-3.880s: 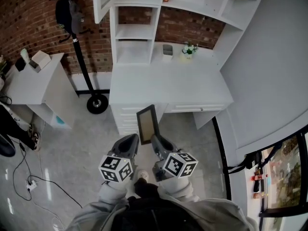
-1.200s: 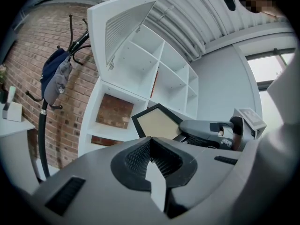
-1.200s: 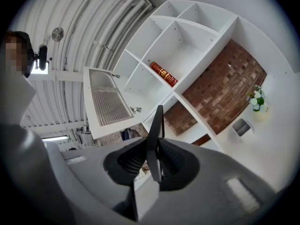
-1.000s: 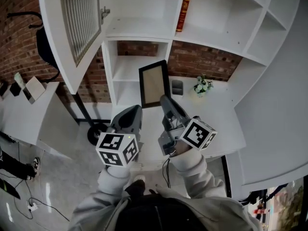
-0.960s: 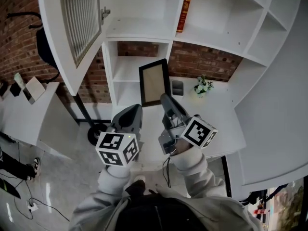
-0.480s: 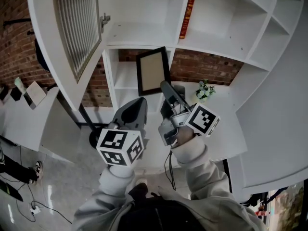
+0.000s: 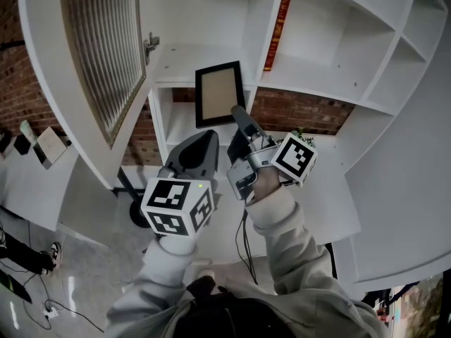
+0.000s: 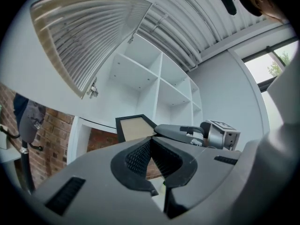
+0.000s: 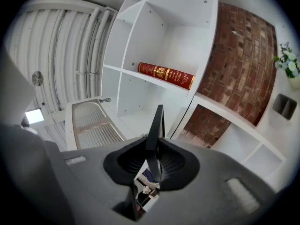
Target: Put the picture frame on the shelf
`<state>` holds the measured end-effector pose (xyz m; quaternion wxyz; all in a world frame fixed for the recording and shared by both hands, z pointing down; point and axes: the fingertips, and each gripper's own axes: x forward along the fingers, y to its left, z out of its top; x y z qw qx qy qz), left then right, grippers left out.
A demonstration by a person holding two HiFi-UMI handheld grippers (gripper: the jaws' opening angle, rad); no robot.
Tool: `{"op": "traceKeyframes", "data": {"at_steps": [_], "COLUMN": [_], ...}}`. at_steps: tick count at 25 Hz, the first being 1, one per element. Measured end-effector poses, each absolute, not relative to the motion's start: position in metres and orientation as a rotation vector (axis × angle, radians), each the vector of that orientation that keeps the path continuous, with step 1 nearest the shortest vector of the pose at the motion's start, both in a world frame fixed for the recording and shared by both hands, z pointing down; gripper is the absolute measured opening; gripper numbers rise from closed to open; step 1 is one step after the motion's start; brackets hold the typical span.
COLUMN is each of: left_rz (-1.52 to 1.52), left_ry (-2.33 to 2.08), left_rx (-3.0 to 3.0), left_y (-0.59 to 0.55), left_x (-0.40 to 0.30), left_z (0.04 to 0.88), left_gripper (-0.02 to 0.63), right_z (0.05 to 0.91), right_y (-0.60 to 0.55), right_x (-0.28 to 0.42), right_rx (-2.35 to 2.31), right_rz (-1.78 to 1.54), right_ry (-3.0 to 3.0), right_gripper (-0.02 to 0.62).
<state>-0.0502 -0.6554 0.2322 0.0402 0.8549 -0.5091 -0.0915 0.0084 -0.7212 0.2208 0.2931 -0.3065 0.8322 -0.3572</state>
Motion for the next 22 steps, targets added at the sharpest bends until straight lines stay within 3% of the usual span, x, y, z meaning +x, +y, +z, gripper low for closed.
{"op": "traceKeyframes", "data": {"at_steps": [22], "left_rz": [-0.252], "left_ry": [-1.634], "left_rx": [2.673], "left_y": [-0.710], "left_x": [-0.063], "left_z": [0.207], "left_gripper": [0.003], "right_z": [0.214], "right_y": [-0.795], "right_x": [-0.023], "right_rx": [-0.594], "right_rz": [-1.353], "right_ry": [1.830], "right_gripper": [0.069]}}
